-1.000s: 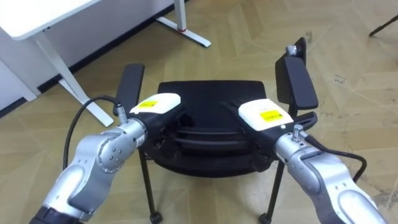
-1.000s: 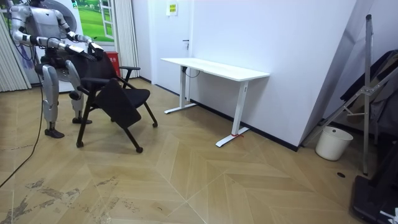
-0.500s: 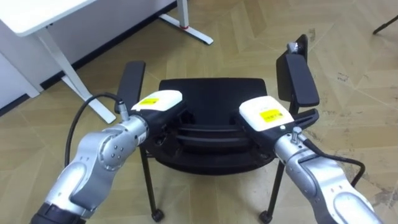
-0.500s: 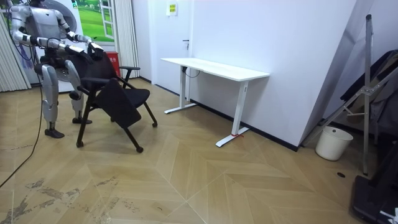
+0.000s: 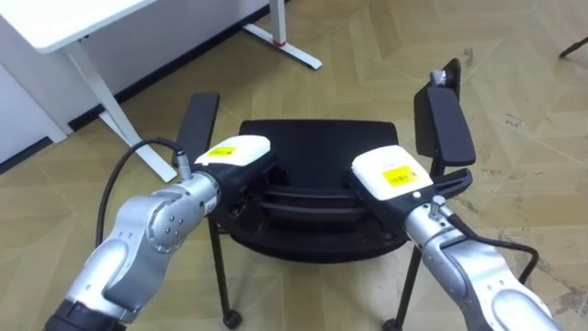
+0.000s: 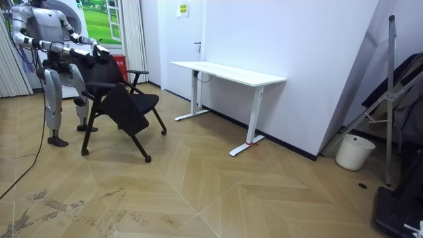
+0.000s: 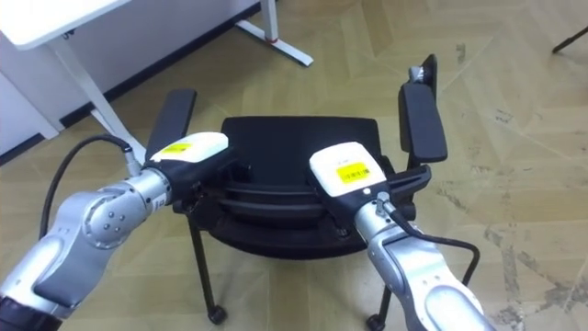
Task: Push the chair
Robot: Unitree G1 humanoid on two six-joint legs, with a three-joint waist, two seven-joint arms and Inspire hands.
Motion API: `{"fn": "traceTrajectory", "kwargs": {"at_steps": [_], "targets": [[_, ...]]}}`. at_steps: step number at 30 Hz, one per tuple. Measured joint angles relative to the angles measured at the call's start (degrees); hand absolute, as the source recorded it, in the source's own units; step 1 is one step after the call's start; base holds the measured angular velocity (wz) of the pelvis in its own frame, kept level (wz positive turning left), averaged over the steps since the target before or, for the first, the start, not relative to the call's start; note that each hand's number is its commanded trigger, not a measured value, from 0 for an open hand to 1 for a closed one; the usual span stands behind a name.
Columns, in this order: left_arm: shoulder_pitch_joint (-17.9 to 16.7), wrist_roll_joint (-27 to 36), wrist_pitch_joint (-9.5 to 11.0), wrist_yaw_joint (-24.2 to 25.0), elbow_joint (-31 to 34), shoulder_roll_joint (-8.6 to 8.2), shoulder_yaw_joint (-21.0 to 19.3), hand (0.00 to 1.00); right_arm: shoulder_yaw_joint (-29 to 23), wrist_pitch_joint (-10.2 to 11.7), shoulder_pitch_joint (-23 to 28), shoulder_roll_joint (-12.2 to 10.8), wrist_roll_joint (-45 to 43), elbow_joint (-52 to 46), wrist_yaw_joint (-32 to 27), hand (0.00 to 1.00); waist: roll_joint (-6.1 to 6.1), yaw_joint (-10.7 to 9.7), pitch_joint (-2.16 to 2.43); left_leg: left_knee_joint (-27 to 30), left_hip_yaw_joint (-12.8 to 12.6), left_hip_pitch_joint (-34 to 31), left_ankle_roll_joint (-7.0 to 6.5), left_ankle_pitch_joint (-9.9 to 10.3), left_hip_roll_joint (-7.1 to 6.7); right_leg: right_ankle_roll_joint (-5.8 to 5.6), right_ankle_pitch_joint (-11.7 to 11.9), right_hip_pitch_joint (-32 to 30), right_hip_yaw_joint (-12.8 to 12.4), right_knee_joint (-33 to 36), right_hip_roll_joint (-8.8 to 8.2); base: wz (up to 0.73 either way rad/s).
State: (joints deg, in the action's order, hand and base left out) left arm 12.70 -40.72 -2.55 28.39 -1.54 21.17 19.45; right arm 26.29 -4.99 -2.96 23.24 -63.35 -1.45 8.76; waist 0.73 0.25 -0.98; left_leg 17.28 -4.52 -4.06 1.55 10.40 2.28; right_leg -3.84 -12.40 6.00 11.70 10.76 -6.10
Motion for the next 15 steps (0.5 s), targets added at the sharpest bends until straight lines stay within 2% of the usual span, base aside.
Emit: {"fn": "traceTrajectory", "kwargs": {"at_steps": [7, 10, 12, 15], "targets": [[0.0, -0.2, -0.1, -0.1, -0.5, -0.02, 0.5, 1.0, 0.5, 0.5, -0.1, 0.1, 0.0, 1.3, -1.2, 1.0, -0.03, 0.1, -0.01, 0.0, -0.1, 0.9, 0.0, 0.0, 0.05, 0.0, 0.0, 0.9, 0.0, 0.0, -0.01, 0.0], [0.0, -0.6, 0.0, -0.2, -1.4, -0.12, 0.6, 1.0, 0.6, 1.8, -0.4, 0.0, 0.6, 3.1, -2.7, 1.0, -0.06, 0.0, -0.03, 0.2, -0.1, 1.5, 0.0, 0.0, 0.19, 0.0, 0.0, 1.6, 0.1, 0.0, 0.08, 0.0], [0.0, -0.7, 0.0, -0.2, -1.5, -0.22, 0.6, 1.0, 0.6, 2.0, -0.4, 0.0, 0.9, 3.2, -2.8, 1.0, -0.16, 0.0, -0.09, 0.8, -0.2, 1.3, 0.22, 0.2, 0.53, 0.06, -0.1, 1.6, 0.7, 0.3, 0.21, 0.06], [0.5, -0.7, 0.0, -0.4, -2.2, -0.34, 1.0, 1.0, 0.5, 1.9, -0.4, -0.5, 1.0, 3.9, -2.8, 1.0, -0.54, -0.3, -0.25, 4.0, -0.2, 0.1, 0.87, 0.9, 1.27, 0.71, -1.6, 0.9, 1.8, 3.3, 0.38, 0.09]]}}
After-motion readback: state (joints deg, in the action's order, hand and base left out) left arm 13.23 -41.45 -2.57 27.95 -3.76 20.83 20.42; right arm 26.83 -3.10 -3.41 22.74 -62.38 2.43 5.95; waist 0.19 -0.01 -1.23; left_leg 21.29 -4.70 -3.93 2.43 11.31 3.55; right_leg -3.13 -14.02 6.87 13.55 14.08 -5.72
